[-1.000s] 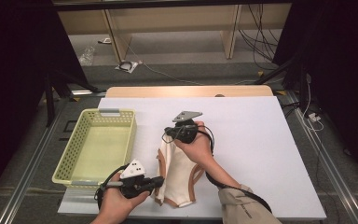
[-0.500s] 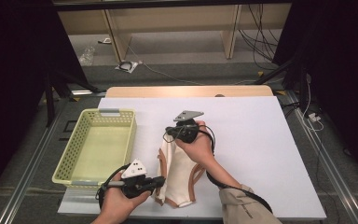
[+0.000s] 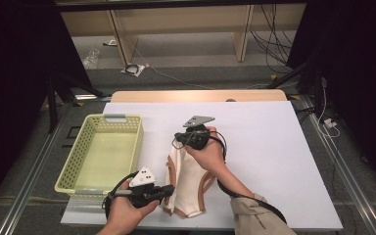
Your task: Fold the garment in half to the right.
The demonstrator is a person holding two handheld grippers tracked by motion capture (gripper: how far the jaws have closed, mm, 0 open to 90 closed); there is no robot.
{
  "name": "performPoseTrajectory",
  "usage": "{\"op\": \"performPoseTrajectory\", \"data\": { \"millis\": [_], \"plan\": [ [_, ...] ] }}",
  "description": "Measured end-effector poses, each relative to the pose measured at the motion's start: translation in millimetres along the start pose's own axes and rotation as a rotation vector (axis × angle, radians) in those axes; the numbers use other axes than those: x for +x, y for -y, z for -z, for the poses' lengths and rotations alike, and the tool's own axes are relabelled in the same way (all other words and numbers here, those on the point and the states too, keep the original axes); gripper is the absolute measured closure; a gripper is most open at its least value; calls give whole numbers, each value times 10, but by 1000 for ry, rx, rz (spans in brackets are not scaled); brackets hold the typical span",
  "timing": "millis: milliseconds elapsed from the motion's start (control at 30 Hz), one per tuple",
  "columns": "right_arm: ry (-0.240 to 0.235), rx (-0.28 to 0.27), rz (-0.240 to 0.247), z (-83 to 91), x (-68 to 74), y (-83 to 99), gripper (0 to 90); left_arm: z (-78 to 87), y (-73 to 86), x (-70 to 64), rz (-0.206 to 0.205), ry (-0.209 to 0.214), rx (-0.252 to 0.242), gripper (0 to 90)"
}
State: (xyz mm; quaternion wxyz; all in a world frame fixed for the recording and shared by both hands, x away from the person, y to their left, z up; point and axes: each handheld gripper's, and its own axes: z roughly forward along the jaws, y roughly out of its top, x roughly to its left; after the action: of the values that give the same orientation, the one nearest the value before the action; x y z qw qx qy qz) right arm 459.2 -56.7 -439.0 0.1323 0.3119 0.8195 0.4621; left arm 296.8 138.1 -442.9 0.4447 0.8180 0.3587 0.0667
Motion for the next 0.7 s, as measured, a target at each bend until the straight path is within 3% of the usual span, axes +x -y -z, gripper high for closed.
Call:
{"op": "performPoseTrajectory", "data": {
  "millis": [700],
  "plan": [
    [9, 2, -4, 17, -22, 17, 894, -44, -24, -23, -5, 4, 1, 866]
  ]
}}
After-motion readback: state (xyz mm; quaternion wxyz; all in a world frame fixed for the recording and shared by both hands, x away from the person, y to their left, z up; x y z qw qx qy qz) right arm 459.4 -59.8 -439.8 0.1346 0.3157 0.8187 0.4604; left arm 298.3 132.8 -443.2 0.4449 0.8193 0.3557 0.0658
